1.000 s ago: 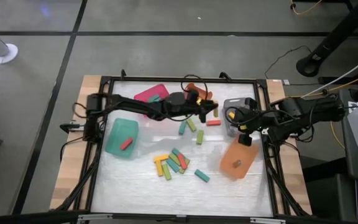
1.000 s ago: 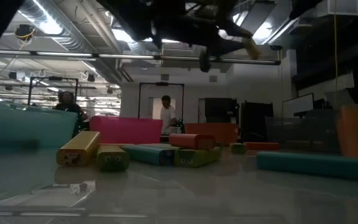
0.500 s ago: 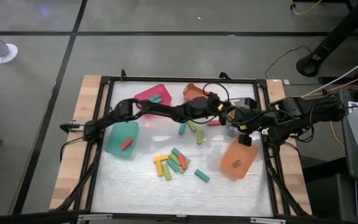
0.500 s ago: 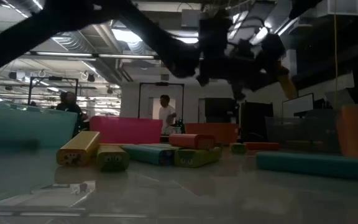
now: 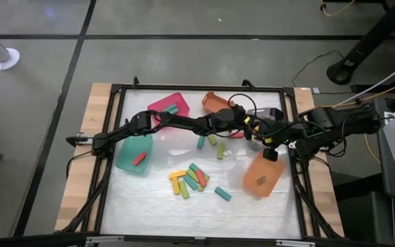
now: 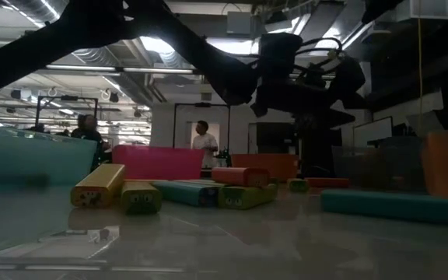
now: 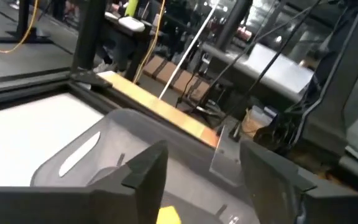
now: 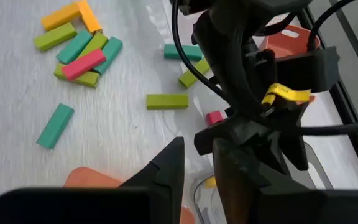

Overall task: Sort blocks
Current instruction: Put the blue block into the pink bin

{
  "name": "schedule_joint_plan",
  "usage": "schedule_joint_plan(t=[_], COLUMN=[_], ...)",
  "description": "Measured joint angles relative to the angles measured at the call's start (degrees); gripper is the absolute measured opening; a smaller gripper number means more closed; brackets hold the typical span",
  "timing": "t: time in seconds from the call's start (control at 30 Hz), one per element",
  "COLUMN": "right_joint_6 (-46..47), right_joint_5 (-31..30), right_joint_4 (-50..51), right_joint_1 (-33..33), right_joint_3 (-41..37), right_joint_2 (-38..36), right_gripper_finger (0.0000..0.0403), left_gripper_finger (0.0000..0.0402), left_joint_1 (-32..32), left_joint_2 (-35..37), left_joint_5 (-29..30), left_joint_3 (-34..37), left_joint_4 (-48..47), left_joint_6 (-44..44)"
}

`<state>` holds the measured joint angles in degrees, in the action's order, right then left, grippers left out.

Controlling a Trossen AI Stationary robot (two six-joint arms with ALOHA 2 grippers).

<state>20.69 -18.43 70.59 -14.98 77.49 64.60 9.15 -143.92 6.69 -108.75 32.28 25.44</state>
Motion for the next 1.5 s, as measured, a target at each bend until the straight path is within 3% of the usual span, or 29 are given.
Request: schedule_joint_plan(t=[0.2,0.3,0.4,0.57,0.73,0.87,1.0,1.27,1.5], right_joint_6=[0.6,0.7,0.7,0.7,0.7,0.7,0.7,0.7,0.7], right_joint_5=[0.0,0.0,0.0,-0.5,-3.2,-4.3,-4.4,-4.3,-4.3], right_joint_4=[-0.2,-0.4,-0.4,-0.6,-0.7,-0.7,-0.9,-1.4,-1.8], right_joint_1=[0.0,0.0,0.0,0.0,0.0,0.0,0.0,0.0,0.0], right_joint_3=[0.0,0.0,0.0,0.0,0.0,0.0,0.0,0.0,0.0], right_joint_2=[0.0,0.1,0.3,1.3,2.7,4.0,5.4,6.3,6.5], right_gripper_finger=[0.0085,0.0085,0.0085,0.0085,0.0085,0.0085,0.0085,0.0085,0.0085], left_gripper_finger=[0.0206,0.0202,0.0199,0.0198,0.0198,0.0198,0.0198,0.0198,0.0198], left_joint_1=[1.5,3.1,4.6,6.5,5.9,3.2,0.8,-1.6,-2.4], left_joint_2=[3.9,8.0,12.5,20.6,23.7,24.0,23.9,23.9,23.9], left_joint_5=[-6.5,-11.3,-14.3,-14.0,-12.0,-6.2,-2.1,-1.3,-1.3], left_joint_3=[0.1,0.0,0.0,0.0,0.1,1.5,5.2,12.8,19.4], left_joint_4=[-2.3,-9.0,-23.2,-51.9,-75.5,-87.1,-86.4,-81.5,-71.8], left_joint_6=[3.8,5.1,3.1,-6.4,-1.7,0.8,3.1,11.2,12.7])
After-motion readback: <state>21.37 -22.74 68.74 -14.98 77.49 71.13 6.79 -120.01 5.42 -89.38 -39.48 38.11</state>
